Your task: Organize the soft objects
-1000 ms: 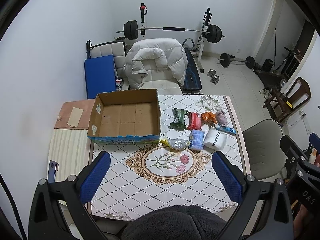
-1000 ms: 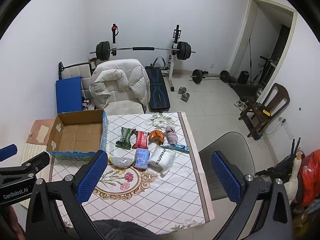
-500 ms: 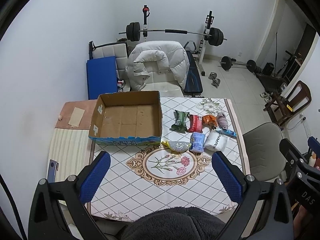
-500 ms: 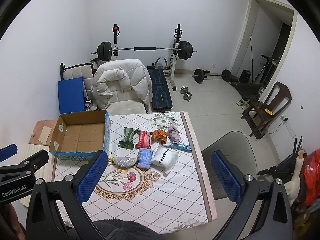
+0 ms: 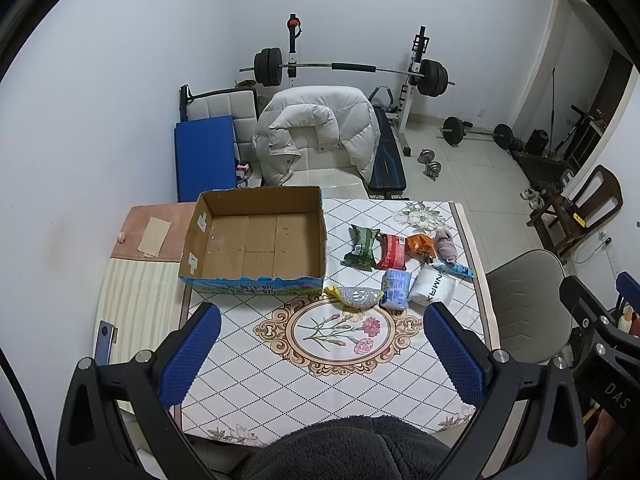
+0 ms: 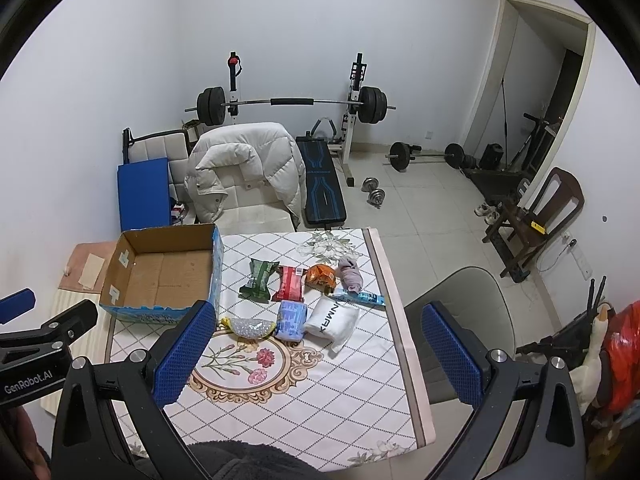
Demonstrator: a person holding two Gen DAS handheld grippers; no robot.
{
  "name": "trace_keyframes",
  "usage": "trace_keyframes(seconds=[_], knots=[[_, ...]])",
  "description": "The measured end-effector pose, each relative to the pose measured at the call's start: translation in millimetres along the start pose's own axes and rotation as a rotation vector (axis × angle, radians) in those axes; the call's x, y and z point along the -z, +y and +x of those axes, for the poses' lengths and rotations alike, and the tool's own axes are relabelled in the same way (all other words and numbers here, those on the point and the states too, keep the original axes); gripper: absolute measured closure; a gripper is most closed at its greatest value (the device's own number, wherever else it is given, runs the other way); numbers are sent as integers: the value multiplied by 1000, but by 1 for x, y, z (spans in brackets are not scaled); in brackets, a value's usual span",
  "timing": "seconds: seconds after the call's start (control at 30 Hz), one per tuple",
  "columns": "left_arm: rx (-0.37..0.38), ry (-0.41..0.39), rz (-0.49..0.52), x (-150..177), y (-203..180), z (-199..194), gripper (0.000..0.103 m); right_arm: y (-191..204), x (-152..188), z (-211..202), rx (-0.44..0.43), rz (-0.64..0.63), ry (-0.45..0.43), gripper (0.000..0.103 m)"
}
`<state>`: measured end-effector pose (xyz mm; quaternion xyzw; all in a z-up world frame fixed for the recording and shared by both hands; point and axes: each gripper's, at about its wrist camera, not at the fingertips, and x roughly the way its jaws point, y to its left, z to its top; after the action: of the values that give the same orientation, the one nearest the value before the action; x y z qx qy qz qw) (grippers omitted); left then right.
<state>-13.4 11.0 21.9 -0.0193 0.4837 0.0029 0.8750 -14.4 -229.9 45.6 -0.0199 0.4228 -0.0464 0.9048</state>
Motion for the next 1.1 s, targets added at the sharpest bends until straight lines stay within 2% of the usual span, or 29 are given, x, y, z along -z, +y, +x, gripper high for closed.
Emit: trace_keyframes(seconds=[0.83,1.0,1.1], knots=[[-7,-16,9,-2,-4,-5,0,8,-8,-2,-14,6,-1,0],[11,-10,6,-8,-8,5,0,0,-10,11,-35,38,29,0],[25,5,9,-17,-16,30,0,-18,-14,33,-37,81,59,0]])
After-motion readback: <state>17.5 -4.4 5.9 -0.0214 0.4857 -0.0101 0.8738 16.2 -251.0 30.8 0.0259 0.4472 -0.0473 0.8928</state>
